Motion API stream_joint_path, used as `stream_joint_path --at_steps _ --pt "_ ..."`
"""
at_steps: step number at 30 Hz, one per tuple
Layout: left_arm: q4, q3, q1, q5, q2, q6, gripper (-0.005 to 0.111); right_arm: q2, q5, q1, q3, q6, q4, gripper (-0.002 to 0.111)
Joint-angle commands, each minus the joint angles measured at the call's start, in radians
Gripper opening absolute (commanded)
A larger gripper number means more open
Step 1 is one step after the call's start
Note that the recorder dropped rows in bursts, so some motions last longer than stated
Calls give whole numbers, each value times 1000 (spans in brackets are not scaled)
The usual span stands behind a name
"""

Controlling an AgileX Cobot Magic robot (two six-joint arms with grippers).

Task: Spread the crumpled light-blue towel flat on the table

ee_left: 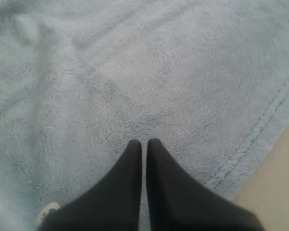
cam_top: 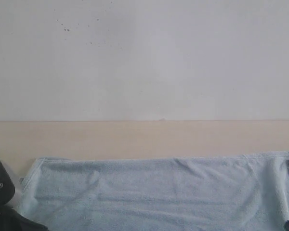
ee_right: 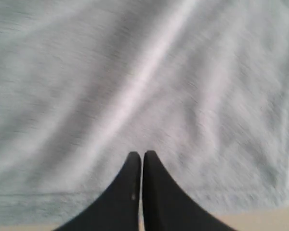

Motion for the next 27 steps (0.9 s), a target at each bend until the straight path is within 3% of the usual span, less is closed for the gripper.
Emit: stream_joint_path --at_steps 1,4,6,15,21,27 --pt "2 2 -3 149 -6 94 4 -6 122 -58 4 -1 -7 1" --pt "2 2 -3 292 -4 70 4 -6 90 -58 34 -65 32 1" --pt "2 2 -3 312 -2 46 4 -6 32 -58 59 -65 29 1" --pt "2 -75 -5 -57 -2 -1 4 -6 -76 -103 70 -23 19 1" --pt "-82 -75 -5 -70 51 -1 4 -6 -109 -211 70 -23 -1 1" --pt "-158 -108 -5 -137 219 -1 4 -6 -102 -226 70 -69 25 1"
